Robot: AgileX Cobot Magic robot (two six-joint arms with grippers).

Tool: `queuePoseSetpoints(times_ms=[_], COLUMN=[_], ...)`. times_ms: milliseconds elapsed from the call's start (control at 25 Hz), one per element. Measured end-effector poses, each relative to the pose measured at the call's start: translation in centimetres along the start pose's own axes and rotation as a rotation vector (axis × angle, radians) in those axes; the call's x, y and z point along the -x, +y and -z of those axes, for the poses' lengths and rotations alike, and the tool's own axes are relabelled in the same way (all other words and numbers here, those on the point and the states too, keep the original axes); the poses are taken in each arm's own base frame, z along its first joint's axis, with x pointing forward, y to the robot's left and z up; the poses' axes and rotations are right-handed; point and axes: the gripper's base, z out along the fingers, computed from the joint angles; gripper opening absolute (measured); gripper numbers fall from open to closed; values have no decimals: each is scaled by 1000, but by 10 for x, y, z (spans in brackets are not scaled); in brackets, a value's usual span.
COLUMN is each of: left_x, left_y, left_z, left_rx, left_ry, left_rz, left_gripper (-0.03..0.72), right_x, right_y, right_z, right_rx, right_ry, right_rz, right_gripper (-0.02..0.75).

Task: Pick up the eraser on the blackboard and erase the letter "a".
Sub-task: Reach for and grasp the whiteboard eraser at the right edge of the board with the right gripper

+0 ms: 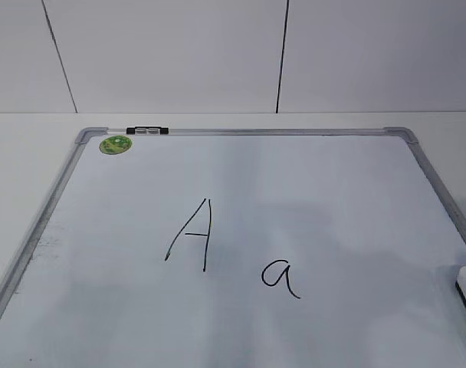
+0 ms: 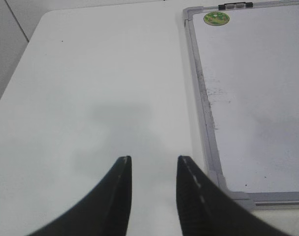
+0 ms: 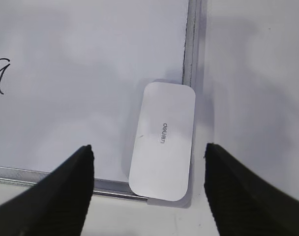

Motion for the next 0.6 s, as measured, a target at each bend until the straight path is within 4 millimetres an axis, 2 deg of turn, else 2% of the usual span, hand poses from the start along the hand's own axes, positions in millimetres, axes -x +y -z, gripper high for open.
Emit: queuePoseSetpoints(times_ms=[120,320,600], left_x=[0,0,0], left_y=[0,0,0], left_z=[0,0,0], left_rx=[0,0,0], left_ry=[0,0,0], left_rz=[0,0,0], left_gripper=[235,235,235], right_x=[11,20,22], right_y=[-2,-4,-2], right_z=[-5,-19,-48], right_rx=[-7,-4,33], right_ry=[37,120,313], right_rz=[7,-26,-65], right_gripper=[580,669,678])
